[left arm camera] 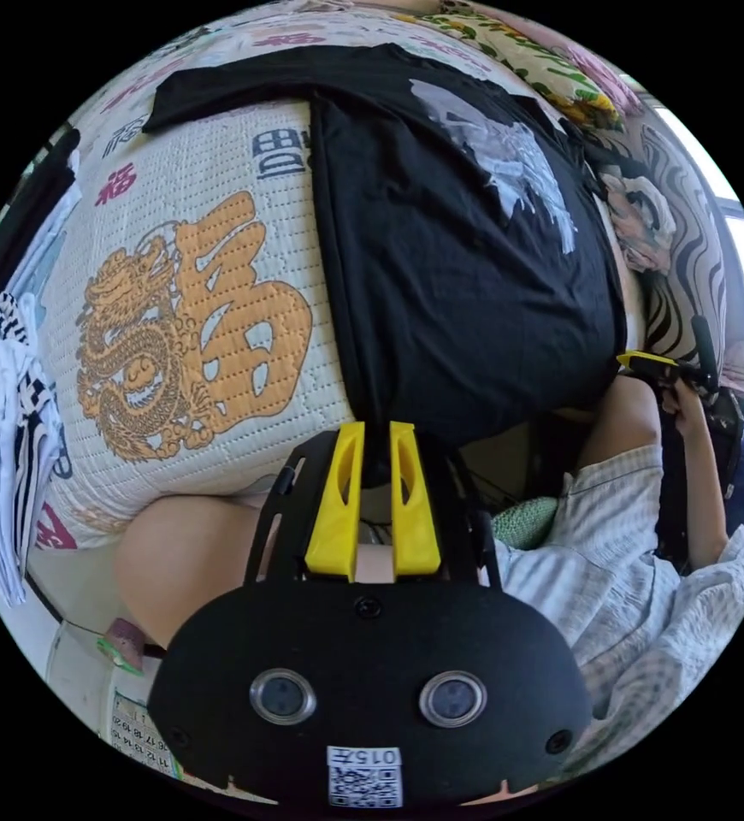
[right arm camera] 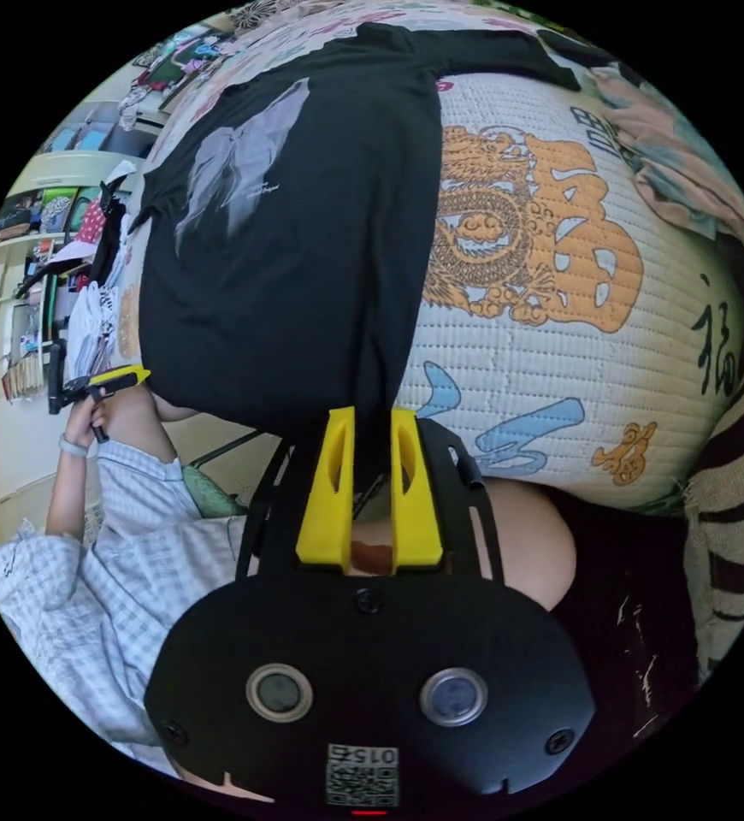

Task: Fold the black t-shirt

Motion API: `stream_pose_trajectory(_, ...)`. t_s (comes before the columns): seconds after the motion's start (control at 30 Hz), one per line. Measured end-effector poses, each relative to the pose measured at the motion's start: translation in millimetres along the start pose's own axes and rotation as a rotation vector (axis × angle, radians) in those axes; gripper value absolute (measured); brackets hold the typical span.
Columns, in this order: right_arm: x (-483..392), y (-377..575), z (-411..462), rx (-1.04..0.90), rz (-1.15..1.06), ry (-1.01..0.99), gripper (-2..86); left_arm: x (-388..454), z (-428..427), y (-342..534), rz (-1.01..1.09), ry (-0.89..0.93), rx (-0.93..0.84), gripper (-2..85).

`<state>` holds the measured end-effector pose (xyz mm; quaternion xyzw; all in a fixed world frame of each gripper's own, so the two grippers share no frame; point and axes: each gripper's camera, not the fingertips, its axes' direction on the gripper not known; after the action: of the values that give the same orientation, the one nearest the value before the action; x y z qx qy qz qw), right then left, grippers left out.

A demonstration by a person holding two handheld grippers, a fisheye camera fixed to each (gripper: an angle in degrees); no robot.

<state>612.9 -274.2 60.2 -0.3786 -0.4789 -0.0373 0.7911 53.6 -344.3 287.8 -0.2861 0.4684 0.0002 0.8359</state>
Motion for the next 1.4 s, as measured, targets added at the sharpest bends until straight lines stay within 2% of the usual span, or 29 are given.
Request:
stream_pose_trajectory(0.07, -6, 6, 9, -0.024, -0.020, -0.011, 1.9, 1, -3, 9, -0.006, 0.028, 0.012, 0.7)
stream_pose_trajectory(0.17, -14, 19, 16, -0.027, -0.032, 0.014, 0.4, 15, -9, 28, 0.028, -0.014, 0.018, -0.2)
stream_pose_trajectory(0.43, -42, 35, 58, -0.048, -0.024, 0.097, 0.5, 45, 17, 45, 0.036, -0.156, -0.068, 0.3)
stream_pose_trajectory(0.6, -57, 60, 67, 0.006, -0.008, 0.134, 0.4, 56, 19, 73, 0.005, -0.178, -0.062, 0.8)
stream_pose_trajectory(0.67, -63, 82, 63, 0.085, 0.019, 0.174, -0.1, 60, 9, 90, -0.017, -0.192, 0.004, 0.8)
stream_pose_trajectory(0.8, -84, 117, 46, 0.287, 0.038, 0.206, -0.4, 92, -25, 134, 0.004, -0.329, 0.244, 0.3)
stream_pose_trajectory(0.9, -123, 156, 22, 0.585, -0.001, 0.266, -0.5, 134, -48, 168, 0.063, -0.464, 0.485, 0.1)
stream_pose_trajectory(0.97, -163, 189, 9, 0.836, -0.046, 0.381, -0.6, 164, -58, 191, 0.096, -0.548, 0.667, 0.1)
stream_pose_trajectory(1.03, -189, 206, 7, 0.975, -0.072, 0.483, -0.6, 198, -60, 212, 0.146, -0.596, 0.849, 0.2)
stream_pose_trajectory(1.07, -201, 212, 9, 1.048, -0.057, 0.535, -0.7, 205, -59, 214, 0.155, -0.597, 0.875, 0.3)
stream_pose_trajectory(1.17, -218, 215, 18, 1.134, -0.047, 0.603, -0.2, 233, -45, 211, 0.216, -0.595, 0.963, 1.2)
stream_pose_trajectory(1.23, -217, 210, 21, 1.122, -0.048, 0.558, 1.1, 254, -34, 197, 0.224, -0.608, 0.997, 2.2)
stream_pose_trajectory(1.4, -187, 188, 16, 1.086, -0.021, 0.451, 4.2, 295, -22, 133, 0.354, -0.504, 0.928, 2.4)
